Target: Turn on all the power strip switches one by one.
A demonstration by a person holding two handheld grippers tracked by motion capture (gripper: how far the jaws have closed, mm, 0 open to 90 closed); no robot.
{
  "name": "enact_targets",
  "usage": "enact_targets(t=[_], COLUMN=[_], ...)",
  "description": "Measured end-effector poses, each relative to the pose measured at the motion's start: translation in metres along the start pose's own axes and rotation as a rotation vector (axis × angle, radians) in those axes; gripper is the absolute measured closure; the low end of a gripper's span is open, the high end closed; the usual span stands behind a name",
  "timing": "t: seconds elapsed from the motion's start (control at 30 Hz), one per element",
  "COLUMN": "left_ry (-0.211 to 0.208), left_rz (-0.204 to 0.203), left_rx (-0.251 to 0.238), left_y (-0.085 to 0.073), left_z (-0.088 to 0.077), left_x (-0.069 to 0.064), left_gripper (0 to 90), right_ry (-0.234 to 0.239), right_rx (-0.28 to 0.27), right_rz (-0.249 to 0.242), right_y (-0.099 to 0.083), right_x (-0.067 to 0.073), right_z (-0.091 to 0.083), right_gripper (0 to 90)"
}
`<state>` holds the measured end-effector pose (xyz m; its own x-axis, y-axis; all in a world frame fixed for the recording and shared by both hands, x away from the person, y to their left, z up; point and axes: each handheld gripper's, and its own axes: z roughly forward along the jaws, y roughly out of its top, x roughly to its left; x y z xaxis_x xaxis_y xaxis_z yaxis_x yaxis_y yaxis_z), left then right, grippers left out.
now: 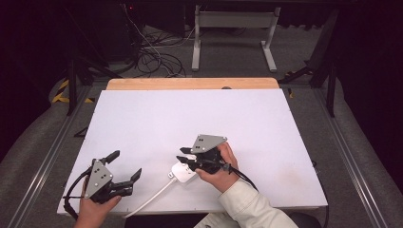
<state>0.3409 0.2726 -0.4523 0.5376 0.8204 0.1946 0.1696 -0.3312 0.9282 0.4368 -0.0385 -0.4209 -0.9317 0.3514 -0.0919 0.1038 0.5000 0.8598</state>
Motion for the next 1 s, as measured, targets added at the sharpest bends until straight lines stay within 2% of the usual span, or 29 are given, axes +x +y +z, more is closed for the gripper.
enact_targets(t=[0.1,0.2,0.27,0.37,0.4,0.43,0.5,0.63,0.83,1.0], left_ry=[0.001,-0.001,0.001,0.001,0.001,0.001,-0.001,-0.001,0.0,0.001], left_rz=[0.0,-0.006,0.002,-0.001,-0.001,-0.004,-0.012,-0.012,-0.006,-0.005], left_rx=[0.0,-0.002,-0.001,-0.001,-0.001,-0.002,-0.003,-0.004,-0.003,-0.003], left_y=[0.0,0.0,0.0,0.0,0.0,0.0,0.0,0.0,0.0,0.0], left_z=[0.0,-0.001,-0.001,0.0,0.0,0.0,0.0,0.0,-0.001,-0.001], left_x=[0.0,0.0,0.0,0.0,0.0,0.0,0.0,0.0,0.001,0.001], left_gripper=[11.8,11.8,11.8,11.7,11.8,11.7,11.8,11.8,11.8,11.8], right_ry=[0.007,-0.004,-0.001,0.029,0.027,0.012,0.008,-0.003,-0.017,-0.011], right_rx=[-0.007,-0.025,-0.009,-0.02,-0.019,-0.017,-0.032,-0.086,-0.116,-0.144], right_rz=[-0.011,-0.009,0.052,0.075,0.071,0.041,0.04,0.051,0.075,0.105], right_y=[0.004,0.007,0.008,0.008,0.008,0.007,0.007,0.007,0.002,-0.007], right_x=[-0.003,-0.003,-0.004,-0.007,-0.008,-0.008,-0.01,-0.014,-0.02,-0.027], right_z=[-0.004,-0.009,-0.014,-0.019,-0.021,-0.023,-0.027,-0.039,-0.056,-0.071], right_gripper=[43.3,38.3,33.7,32.6,30.1,29.1,27.3,20.5,13.9,10.8])
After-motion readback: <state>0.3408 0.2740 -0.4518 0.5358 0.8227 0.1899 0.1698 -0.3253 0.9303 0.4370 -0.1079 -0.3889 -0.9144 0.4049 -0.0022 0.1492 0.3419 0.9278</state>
